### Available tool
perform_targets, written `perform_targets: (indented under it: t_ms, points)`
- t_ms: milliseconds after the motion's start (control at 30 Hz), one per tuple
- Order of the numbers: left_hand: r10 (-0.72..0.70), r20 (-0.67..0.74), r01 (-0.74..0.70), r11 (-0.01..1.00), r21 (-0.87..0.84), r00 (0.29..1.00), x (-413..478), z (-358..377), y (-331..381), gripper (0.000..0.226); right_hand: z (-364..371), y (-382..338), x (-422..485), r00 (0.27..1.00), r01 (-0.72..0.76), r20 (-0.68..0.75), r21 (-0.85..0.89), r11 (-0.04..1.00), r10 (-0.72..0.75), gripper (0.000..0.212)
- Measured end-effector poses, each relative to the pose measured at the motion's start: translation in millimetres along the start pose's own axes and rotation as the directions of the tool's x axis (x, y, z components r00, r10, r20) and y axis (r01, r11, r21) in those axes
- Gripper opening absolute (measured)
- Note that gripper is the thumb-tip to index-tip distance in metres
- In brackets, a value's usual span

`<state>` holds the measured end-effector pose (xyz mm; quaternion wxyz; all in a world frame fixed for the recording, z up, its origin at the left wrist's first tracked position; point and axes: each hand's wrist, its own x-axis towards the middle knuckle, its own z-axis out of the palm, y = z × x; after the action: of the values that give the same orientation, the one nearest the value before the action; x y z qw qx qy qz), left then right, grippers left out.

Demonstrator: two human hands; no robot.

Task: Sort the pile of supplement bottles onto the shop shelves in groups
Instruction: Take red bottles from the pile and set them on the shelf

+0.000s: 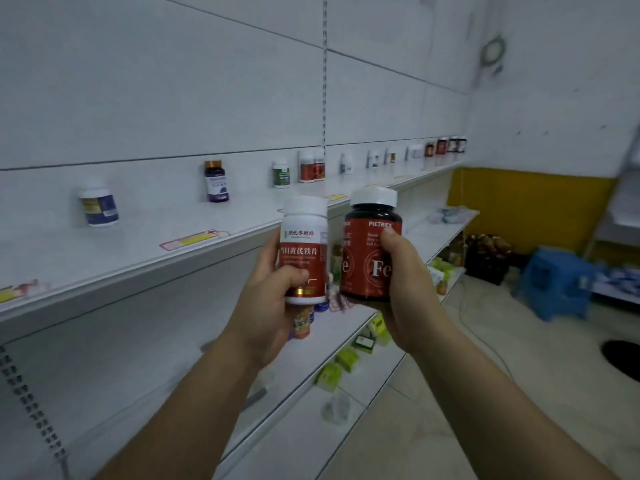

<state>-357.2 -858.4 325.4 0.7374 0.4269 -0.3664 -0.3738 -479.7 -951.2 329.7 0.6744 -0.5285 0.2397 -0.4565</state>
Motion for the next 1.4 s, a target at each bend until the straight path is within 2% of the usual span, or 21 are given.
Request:
perform_targets:
  t_ms: [133,333,467,667,800,933,1033,1133,1400]
  points:
    - [0.008,0.083,-0.004,0.999,-0.048,0.997,72.1,9.1,-25.9,0.062,-20.8,-1.0,57.0,1.0,0.02,-0.015,0.001,1.0,-0.02,0.026]
    - [-0.014,0.222,0.043,0.991,-0.125,0.975,178.2,36.5,-55.3,0.06,-62.9,-10.7,139.8,0.999,-0.016,-0.028,0.042,0.999,0.017,0.036]
    - [-0.064,0.313,0.114,0.983,-0.143,0.948,229.9,71.0,-83.5,0.055,-105.7,-15.6,179.2,0.995,-0.004,-0.102,0.067,0.998,0.01,0.034]
    - [-0.109,0.385,0.167,0.978,-0.122,0.916,302.8,148.2,-140.8,0.069,-195.3,-26.2,240.9,0.969,0.032,-0.245,-0.022,0.999,-0.036,0.027]
    - [-0.099,0.388,0.143,0.986,-0.087,0.916,350.1,216.8,-183.8,0.063,-270.9,-42.9,286.4,0.958,0.059,-0.272,-0.119,0.991,-0.09,0.03]
    - [-0.088,0.382,0.125,0.99,-0.072,0.92,398.8,290.0,-217.2,0.062,-347.3,-70.6,332.4,0.948,0.078,-0.292,-0.167,0.983,-0.125,0.018]
    - [-0.091,0.375,0.124,0.99,-0.066,0.922,433.7,334.3,-237.1,0.062,-395.5,-90.8,368.1,0.944,0.078,-0.3,-0.202,0.976,-0.137,0.025]
    - [-0.095,0.364,0.122,0.991,-0.051,0.926,466.5,367.8,-256.5,0.064,-434.8,-103.3,404.3,0.945,0.065,-0.303,-0.203,0.977,-0.126,0.033]
    - [-0.097,0.319,0.112,0.993,-0.032,0.943,579.7,421.9,-321.0,0.065,-517.3,-93.0,526.6,0.956,0.048,-0.275,-0.19,0.981,-0.101,0.03]
